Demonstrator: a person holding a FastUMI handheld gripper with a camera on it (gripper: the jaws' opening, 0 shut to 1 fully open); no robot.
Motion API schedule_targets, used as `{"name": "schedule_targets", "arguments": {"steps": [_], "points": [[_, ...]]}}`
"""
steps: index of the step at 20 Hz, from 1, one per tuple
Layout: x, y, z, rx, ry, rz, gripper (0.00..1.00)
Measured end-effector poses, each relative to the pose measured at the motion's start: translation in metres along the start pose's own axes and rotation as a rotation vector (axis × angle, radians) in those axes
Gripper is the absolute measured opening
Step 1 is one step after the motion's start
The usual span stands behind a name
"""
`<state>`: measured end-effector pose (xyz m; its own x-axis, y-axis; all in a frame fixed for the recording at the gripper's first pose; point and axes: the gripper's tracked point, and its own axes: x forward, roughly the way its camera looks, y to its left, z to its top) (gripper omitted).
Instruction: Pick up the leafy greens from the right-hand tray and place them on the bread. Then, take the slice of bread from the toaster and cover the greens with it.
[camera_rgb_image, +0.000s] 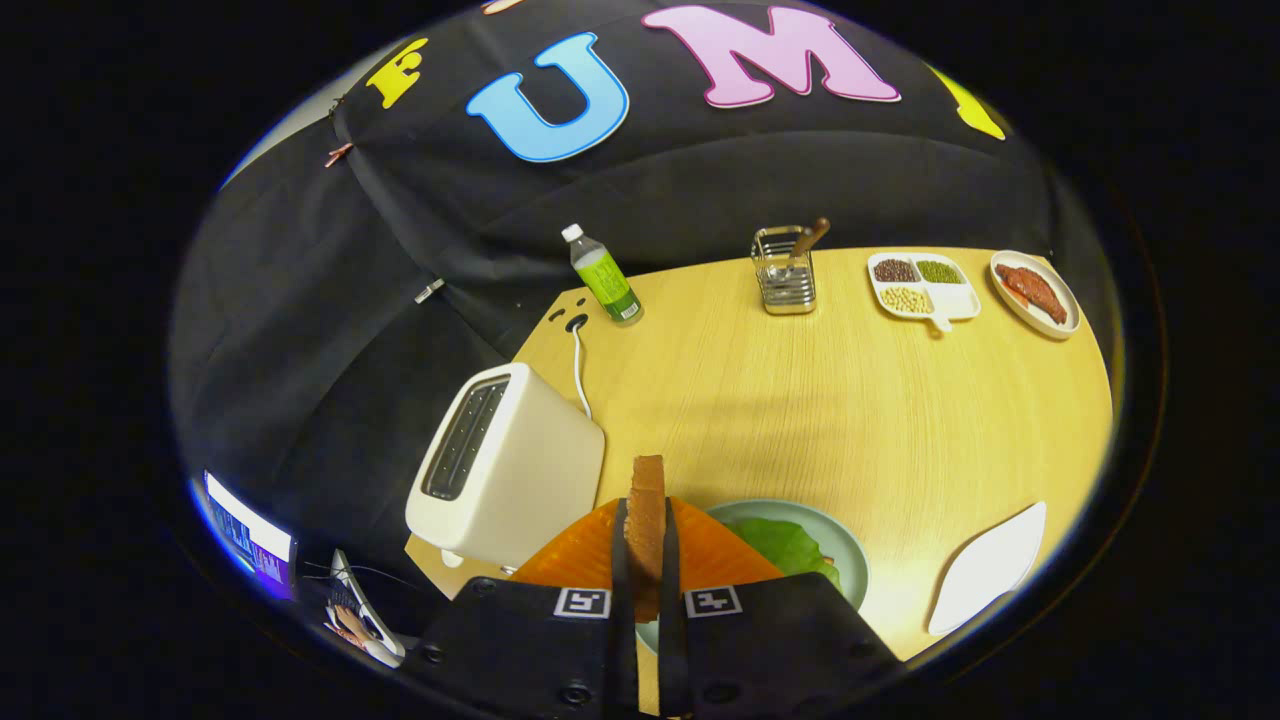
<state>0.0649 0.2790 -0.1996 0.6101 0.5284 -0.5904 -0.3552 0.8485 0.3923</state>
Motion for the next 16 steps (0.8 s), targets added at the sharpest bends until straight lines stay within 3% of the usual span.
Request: {"name": "schedule_targets", "arguments": {"steps": [8, 12, 14, 16], "points": [[0.009, -0.055, -0.039, -0.009, 0.041, -0.063, 0.13], [0.010, -0.081, -0.049, -0.020, 0.044, -0.120, 0.19], [0.010, -0.094, -0.057, -0.047, 0.046, -0.152, 0.26], [0.009, -0.118, -0.064, -0.112, 0.049, -0.225, 0.43]]}}
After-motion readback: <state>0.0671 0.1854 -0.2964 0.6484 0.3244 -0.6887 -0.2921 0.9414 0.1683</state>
